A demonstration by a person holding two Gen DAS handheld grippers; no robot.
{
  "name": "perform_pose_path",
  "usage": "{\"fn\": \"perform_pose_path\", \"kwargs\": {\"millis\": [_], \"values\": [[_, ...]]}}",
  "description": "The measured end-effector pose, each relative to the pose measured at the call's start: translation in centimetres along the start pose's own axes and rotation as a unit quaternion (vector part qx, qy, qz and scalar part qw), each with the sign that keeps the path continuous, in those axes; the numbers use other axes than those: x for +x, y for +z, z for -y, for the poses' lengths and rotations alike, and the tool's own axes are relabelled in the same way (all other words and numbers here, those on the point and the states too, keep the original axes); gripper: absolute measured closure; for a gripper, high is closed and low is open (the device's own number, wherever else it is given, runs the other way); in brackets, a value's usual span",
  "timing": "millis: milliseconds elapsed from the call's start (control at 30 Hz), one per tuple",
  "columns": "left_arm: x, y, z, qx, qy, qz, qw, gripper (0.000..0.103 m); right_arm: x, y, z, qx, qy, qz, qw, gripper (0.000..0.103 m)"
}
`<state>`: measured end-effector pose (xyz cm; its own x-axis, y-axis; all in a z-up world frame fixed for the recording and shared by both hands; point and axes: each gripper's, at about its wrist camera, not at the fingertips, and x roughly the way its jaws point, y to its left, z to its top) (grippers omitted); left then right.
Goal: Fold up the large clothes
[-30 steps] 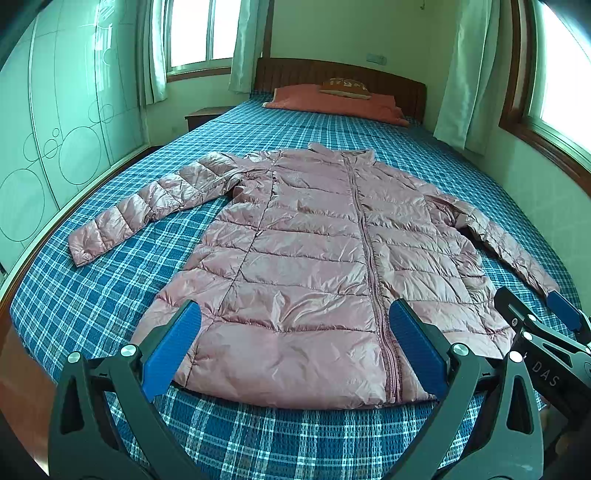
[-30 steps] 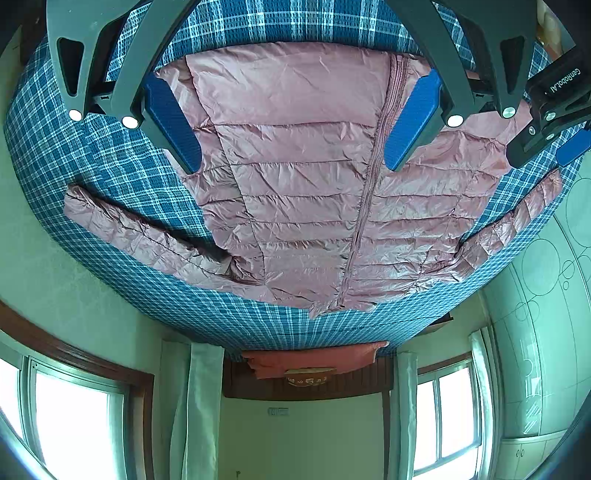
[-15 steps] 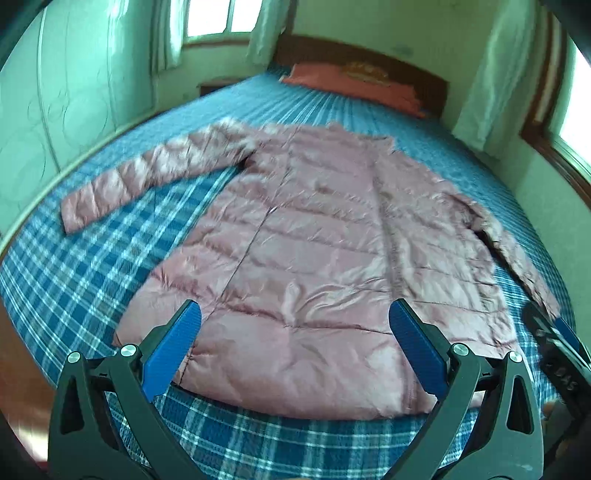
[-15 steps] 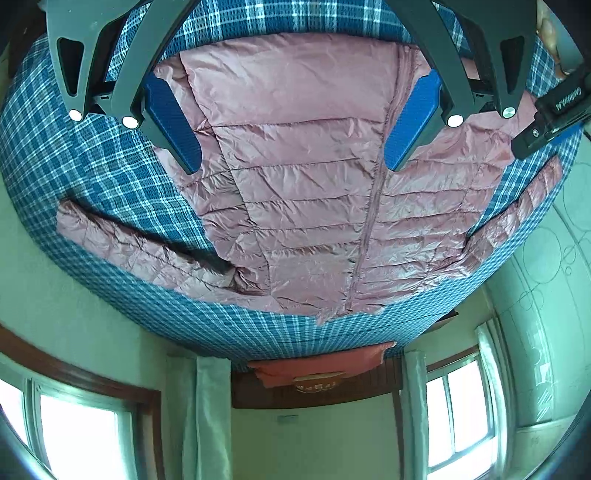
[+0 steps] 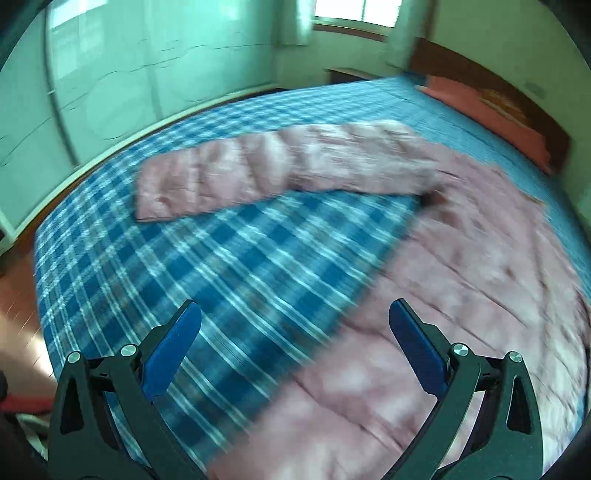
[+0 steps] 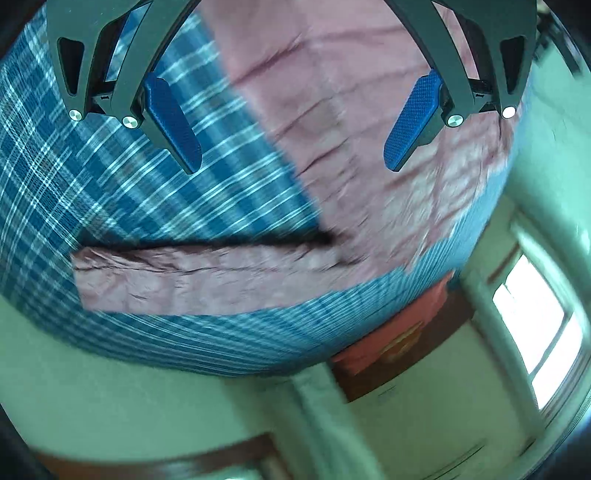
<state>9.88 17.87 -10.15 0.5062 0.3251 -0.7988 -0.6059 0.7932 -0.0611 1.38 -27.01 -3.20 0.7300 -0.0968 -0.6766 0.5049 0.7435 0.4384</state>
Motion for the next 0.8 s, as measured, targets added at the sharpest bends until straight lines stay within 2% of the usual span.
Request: {"fn": "perform_pose_path", "kwargs": {"millis": [100, 167, 300, 400, 533, 600, 700, 800], "values": [[2.6, 0.8, -1.2, -0.014, 0.032, -0.015, 0.9993, 0.002, 1.7, 1.8, 3.7, 0.040, -0.020, -0.001, 0.999, 0.011], [4.3, 1.1, -1.7, -0.013, 0.042, -0.025, 0.9987, 0.002, 2.9, 2.6, 5.9, 0.073, -0.028, -0.009, 0.997, 0.048], [6.6, 1.0, -2.0, -0.005, 0.052, -0.044, 0.9977, 0.002, 4.2, 3.6, 9.7, 0.147, -0.003, 0.001, 0.989, 0.048], [6.6, 0.8, -1.7, 0.007, 0.061, -0.020, 0.9979, 0.002, 4.9, 3.8, 12.0, 0.188, 0.002, 0.012, 0.982, 0.047], [6.9, 0.6, -2.0, 0.004, 0.060, -0.011, 0.9981, 0.002, 5.7, 3.7, 14.7, 0.249, 0.013, 0.031, 0.968, 0.047], [6.6, 0.2, -2.3, 0.002, 0.058, -0.007, 0.9983, 0.002, 5.8, 3.6, 15.5, 0.270, 0.025, 0.048, 0.961, 0.047], [6.6, 0.2, -2.5, 0.003, 0.059, -0.003, 0.9982, 0.002, 5.6, 3.7, 16.2, 0.290, 0.042, 0.075, 0.953, 0.040], [6.3, -0.2, -2.4, 0.004, 0.060, -0.001, 0.9982, 0.002, 5.4, 4.1, 16.9, 0.300, 0.036, 0.105, 0.948, 0.039]]}}
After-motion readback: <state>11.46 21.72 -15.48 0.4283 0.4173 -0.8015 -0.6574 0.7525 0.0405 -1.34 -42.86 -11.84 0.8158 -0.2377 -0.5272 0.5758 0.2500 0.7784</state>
